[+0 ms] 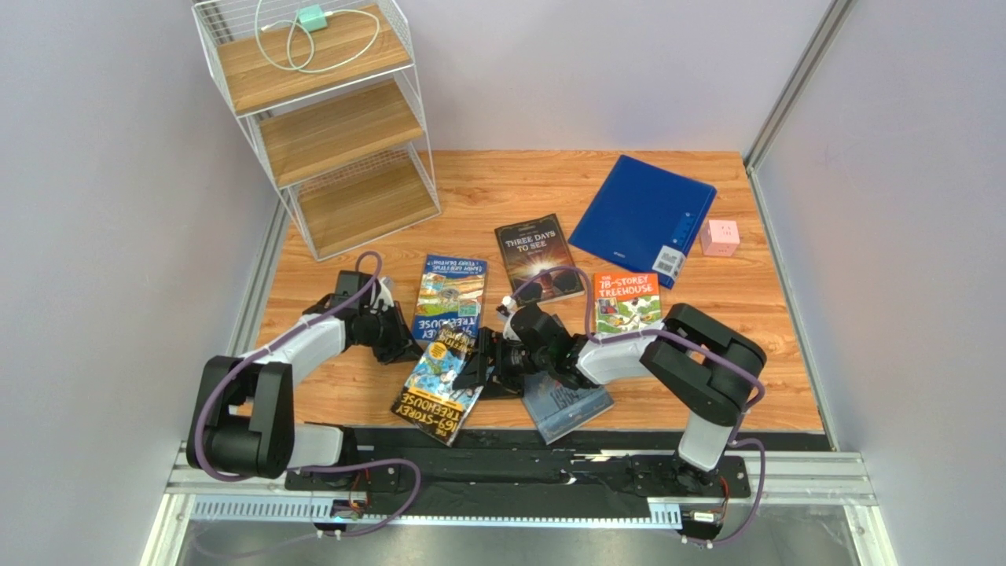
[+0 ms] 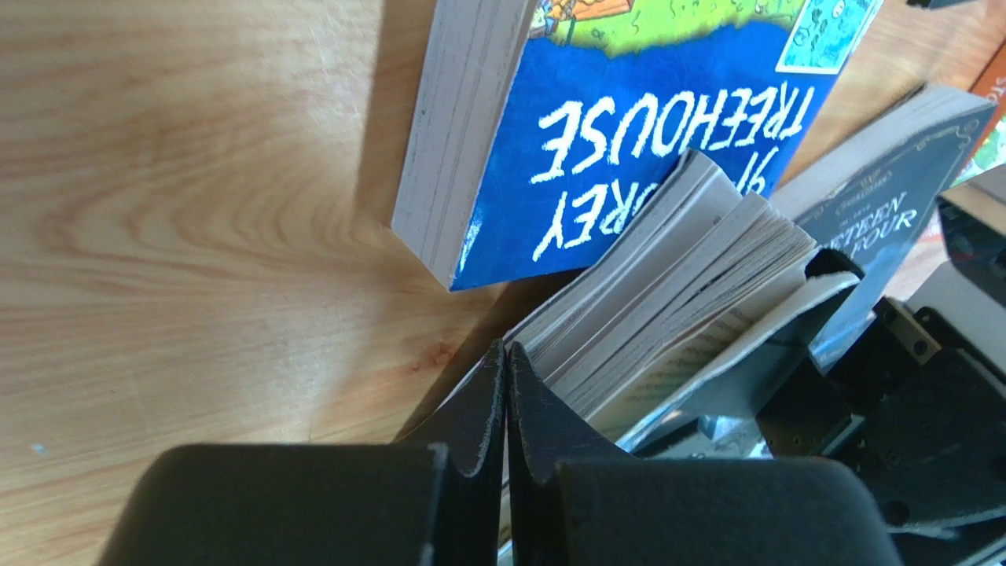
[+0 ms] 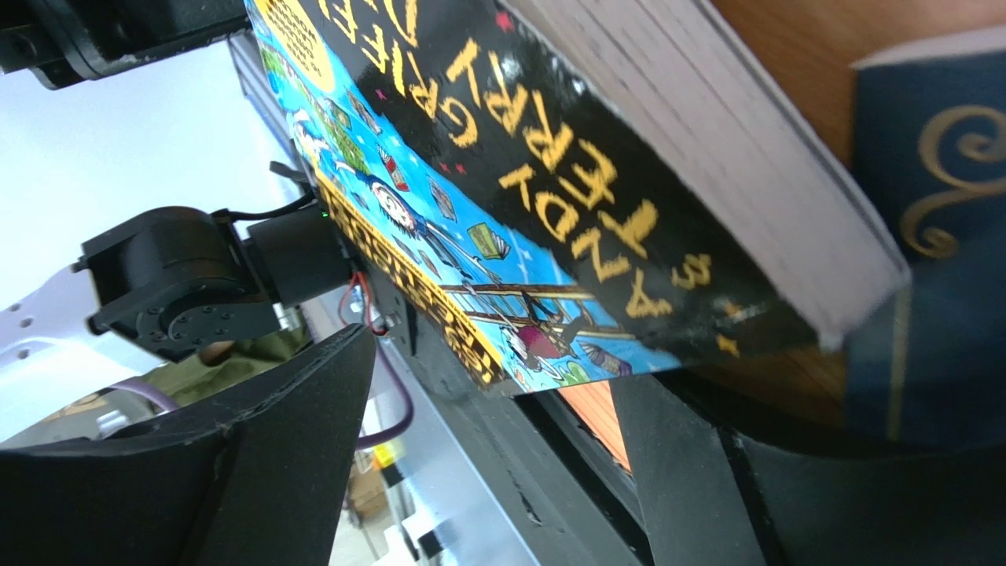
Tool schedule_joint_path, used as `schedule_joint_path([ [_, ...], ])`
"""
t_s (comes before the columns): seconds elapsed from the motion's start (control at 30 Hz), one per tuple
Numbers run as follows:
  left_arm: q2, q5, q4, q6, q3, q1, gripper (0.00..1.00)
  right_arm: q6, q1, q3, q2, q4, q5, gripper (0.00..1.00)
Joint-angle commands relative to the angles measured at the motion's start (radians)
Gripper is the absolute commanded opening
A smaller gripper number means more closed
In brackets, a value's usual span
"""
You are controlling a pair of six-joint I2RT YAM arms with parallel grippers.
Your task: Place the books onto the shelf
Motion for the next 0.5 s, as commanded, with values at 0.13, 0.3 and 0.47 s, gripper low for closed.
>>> schedule_joint_path([
  [0.13,0.009,0.043,0.011,-0.016,-0.011,-0.035,0.0,-0.019,0.016,0.04,0.033,0.012,0.093,0.67],
  [0.3,0.01,0.047,0.01,-0.011,-0.01,-0.038,0.0,-0.123,0.016,0.127,-0.065,-0.226,0.181,0.0],
  [0.47,-0.004,0.053,0.008,-0.01,-0.01,-0.062,0.0,-0.29,-0.004,0.271,-0.144,-0.492,0.297,0.0],
])
